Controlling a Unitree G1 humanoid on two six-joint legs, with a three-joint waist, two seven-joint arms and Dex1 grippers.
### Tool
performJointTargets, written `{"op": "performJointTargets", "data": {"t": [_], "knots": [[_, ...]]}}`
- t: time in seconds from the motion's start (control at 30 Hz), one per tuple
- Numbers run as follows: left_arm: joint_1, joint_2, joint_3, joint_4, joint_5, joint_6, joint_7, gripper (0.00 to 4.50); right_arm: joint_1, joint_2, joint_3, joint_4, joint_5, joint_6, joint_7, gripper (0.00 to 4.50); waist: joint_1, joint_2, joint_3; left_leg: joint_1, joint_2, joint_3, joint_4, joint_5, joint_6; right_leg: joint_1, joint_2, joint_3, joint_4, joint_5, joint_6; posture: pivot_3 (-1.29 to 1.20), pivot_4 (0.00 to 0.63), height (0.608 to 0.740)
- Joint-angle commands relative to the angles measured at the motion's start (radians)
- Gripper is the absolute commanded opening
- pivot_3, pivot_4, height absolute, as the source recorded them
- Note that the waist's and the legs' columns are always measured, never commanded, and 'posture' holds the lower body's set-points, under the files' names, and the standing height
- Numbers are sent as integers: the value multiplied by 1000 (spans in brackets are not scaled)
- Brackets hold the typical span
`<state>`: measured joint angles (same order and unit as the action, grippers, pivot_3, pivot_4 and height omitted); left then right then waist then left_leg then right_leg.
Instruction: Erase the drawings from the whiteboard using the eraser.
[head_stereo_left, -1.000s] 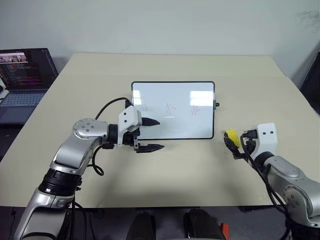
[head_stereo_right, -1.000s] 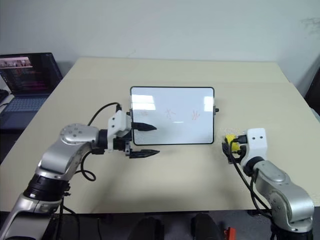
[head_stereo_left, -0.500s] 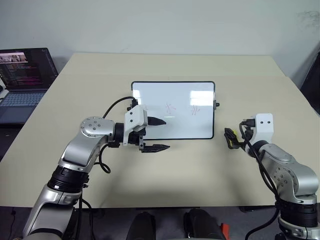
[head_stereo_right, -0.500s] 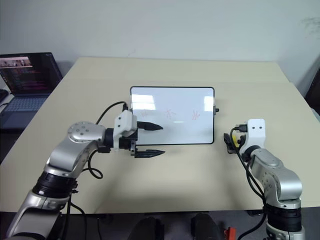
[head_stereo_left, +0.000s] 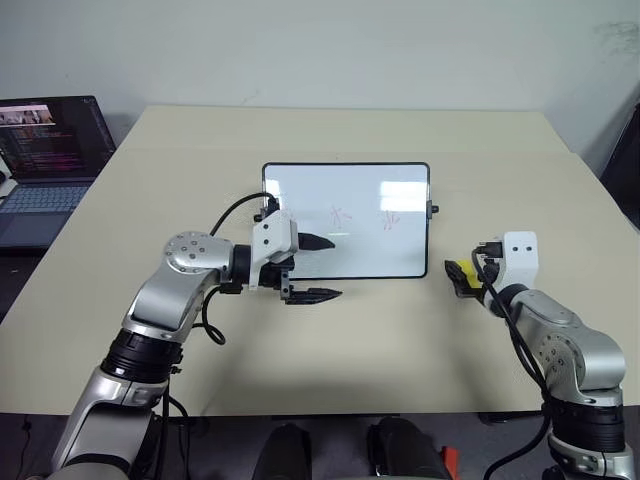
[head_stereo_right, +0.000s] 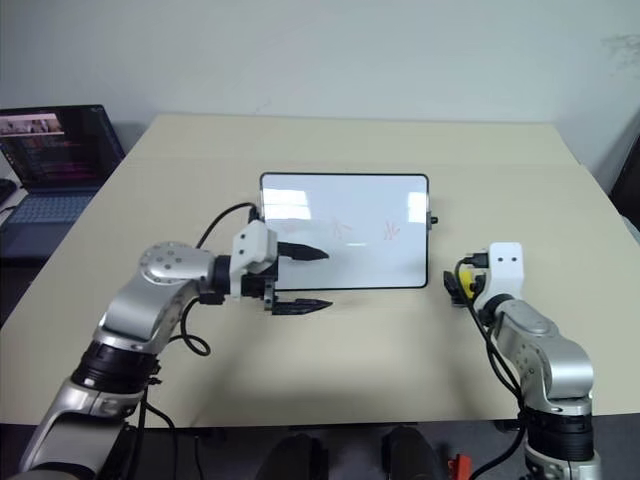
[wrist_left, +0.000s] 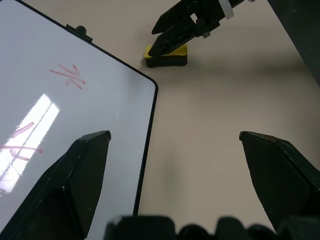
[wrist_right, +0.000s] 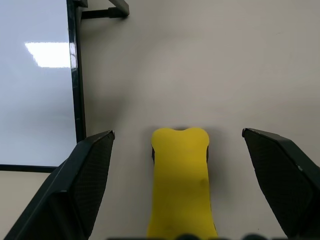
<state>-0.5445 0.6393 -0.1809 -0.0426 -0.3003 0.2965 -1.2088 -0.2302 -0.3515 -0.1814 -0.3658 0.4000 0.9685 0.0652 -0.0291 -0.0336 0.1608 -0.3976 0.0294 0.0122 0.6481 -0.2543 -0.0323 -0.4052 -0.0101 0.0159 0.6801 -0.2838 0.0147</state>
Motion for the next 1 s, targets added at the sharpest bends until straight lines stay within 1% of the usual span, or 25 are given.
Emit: {"op": "performJointTargets", "data": {"t": [0.03,0.5,0.6,0.73,0.8,0.83,0.87,1.0], "knots": [[-20,-8,3,-12,1,-20,-1,4500,-9,1,-4,3,-16,-21,11,4475,0,0,0,0,0,0,0,0,0,0,0,0,0,0,0,0,150,740],[-22,-12,4,-9,6,-22,-4,4500,-11,12,-11,47,-43,-48,31,4475,0,0,0,0,0,0,0,0,0,0,0,0,0,0,0,0,150,740],[-19,-11,5,-13,6,-18,-2,4500,-16,16,-10,67,-51,-62,30,3902,0,0,0,0,0,0,0,0,0,0,0,0,0,0,0,0,150,740],[-12,-9,6,-19,6,-14,1,4500,-17,20,-5,82,-62,-69,33,2426,0,0,0,0,0,0,0,0,0,0,0,0,0,0,0,0,150,740],[-9,-8,7,-23,6,-11,4,4500,-19,24,-6,85,-67,-71,33,1611,0,0,0,0,0,0,0,0,0,0,0,0,0,0,0,0,150,740],[-7,-8,7,-25,5,-10,5,4500,-20,25,-6,86,-69,-72,34,1335,0,0,0,0,0,0,0,0,0,0,0,0,0,0,0,0,150,740],[-5,-8,7,-28,5,-8,6,4500,-20,26,-6,86,-71,-71,35,1273,0,0,0,0,0,0,0,0,0,0,0,0,0,0,0,0,150,740],[10,-11,14,-35,0,8,23,4500,-19,32,-6,82,-73,-72,35,1273,0,0,0,0,0,0,0,0,0,0,0,0,0,0,0,0,150,740]]}}
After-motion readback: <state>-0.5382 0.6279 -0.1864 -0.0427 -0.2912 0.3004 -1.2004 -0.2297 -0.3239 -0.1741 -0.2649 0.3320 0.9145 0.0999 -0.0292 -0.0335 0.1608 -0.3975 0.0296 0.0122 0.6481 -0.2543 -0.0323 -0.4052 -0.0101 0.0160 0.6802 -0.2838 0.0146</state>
